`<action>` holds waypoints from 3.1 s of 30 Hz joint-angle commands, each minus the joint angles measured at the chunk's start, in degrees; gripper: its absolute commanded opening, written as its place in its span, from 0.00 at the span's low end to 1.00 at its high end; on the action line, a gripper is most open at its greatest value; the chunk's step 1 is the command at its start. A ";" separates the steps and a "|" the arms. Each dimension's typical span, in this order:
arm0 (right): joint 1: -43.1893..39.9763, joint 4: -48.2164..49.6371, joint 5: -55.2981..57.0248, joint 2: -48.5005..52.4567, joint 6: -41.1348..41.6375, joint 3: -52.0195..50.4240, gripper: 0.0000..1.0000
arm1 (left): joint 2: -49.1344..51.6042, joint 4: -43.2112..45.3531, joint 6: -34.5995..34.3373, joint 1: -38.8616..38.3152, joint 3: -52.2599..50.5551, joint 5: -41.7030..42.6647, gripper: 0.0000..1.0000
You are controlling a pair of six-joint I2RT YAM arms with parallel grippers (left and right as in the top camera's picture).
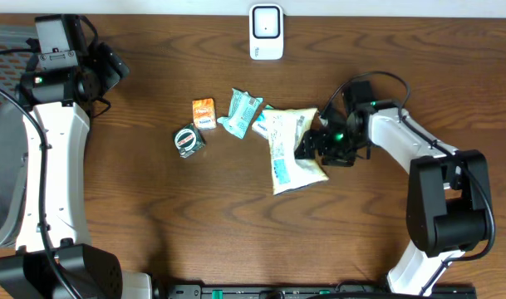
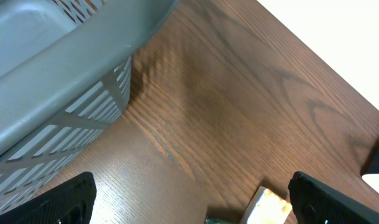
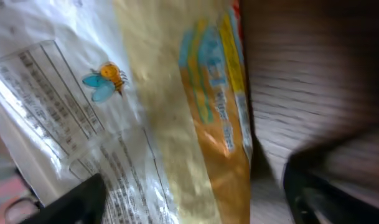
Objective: Scan the item barcode
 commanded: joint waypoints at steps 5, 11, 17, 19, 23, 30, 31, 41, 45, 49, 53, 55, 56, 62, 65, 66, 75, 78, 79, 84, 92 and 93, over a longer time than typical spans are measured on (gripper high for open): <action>0.07 1.05 -5.66 -0.22 0.94 -0.72 0.94 | 0.04 -0.07 -0.94 0.00 0.90 -0.74 0.98; -2.60 -2.64 -10.78 -1.40 1.90 4.26 0.98 | 0.04 -0.09 -0.94 0.00 0.90 -0.74 0.98; -3.56 -5.92 -10.78 -4.17 1.46 9.03 0.99 | 0.04 -0.07 -0.94 0.00 0.90 -0.74 0.98; -3.19 -5.55 -10.67 -4.20 1.51 9.03 0.99 | 0.04 -0.09 -0.94 0.00 0.90 -0.74 0.98; -0.92 -4.55 -10.27 -2.25 4.13 7.63 0.99 | 0.04 -0.09 -0.94 0.00 0.90 -0.74 0.98; 1.92 -3.10 0.07 -0.02 12.22 3.43 0.99 | 0.04 -0.07 -0.94 0.00 0.90 -0.74 0.98; 1.92 -2.71 -0.39 -0.02 12.20 2.64 0.99 | 0.04 -0.09 -0.94 0.00 0.90 -0.74 0.98; 4.28 13.86 -9.11 0.00 12.24 -7.74 0.93 | 0.04 -0.09 -0.94 0.00 0.90 -0.74 0.98; 4.20 14.84 -8.92 0.00 12.22 -8.94 0.45 | 0.04 -0.09 -0.94 0.00 0.90 -0.74 0.98; 3.85 15.06 -8.50 0.00 12.22 -8.94 0.01 | 0.04 -0.09 -0.94 0.00 0.90 -0.74 0.98; 1.99 15.89 -8.55 -0.13 12.13 -8.13 0.01 | 0.04 -0.09 -0.94 0.00 0.90 -0.74 0.98; 0.79 15.87 -9.55 -0.57 12.09 -6.97 0.01 | 0.04 -0.09 -0.94 0.00 0.90 -0.74 0.98; 0.31 15.87 -10.86 -1.05 11.65 -6.34 0.01 | 0.04 -0.07 -0.94 0.00 0.90 -0.74 0.98; -0.24 10.36 -11.23 -6.91 11.61 -1.20 0.55 | 0.04 -0.07 -0.94 0.00 0.90 -0.74 0.98; 1.03 6.82 -6.25 -9.33 13.33 0.11 0.92 | 0.04 -0.09 -0.94 0.00 0.90 -0.74 0.98; 1.60 6.25 -5.01 -9.57 14.58 0.09 0.99 | 0.04 -0.09 -0.94 0.00 0.90 -0.74 0.98; 9.46 6.58 -1.51 -4.87 26.62 -0.24 0.99 | 0.04 -0.09 -0.94 0.00 0.90 -0.74 0.98; 10.43 4.85 0.74 -2.21 28.63 -0.24 0.99 | 0.04 -0.09 -0.94 0.00 0.90 -0.74 0.98; 10.43 4.83 0.76 -1.36 28.74 -0.24 0.99 | 0.04 -0.09 -0.94 0.00 0.90 -0.74 0.98; 10.05 7.02 -0.74 3.63 28.68 -0.24 0.96 | 0.04 -0.09 -0.94 0.00 0.90 -0.74 0.98; 8.79 7.76 -3.69 5.57 27.50 -0.07 0.01 | 0.04 -0.09 -0.94 0.00 0.90 -0.74 0.98; 8.41 7.74 -3.61 4.76 26.93 -0.02 0.01 | 0.04 -0.09 -0.94 0.00 0.90 -0.74 0.98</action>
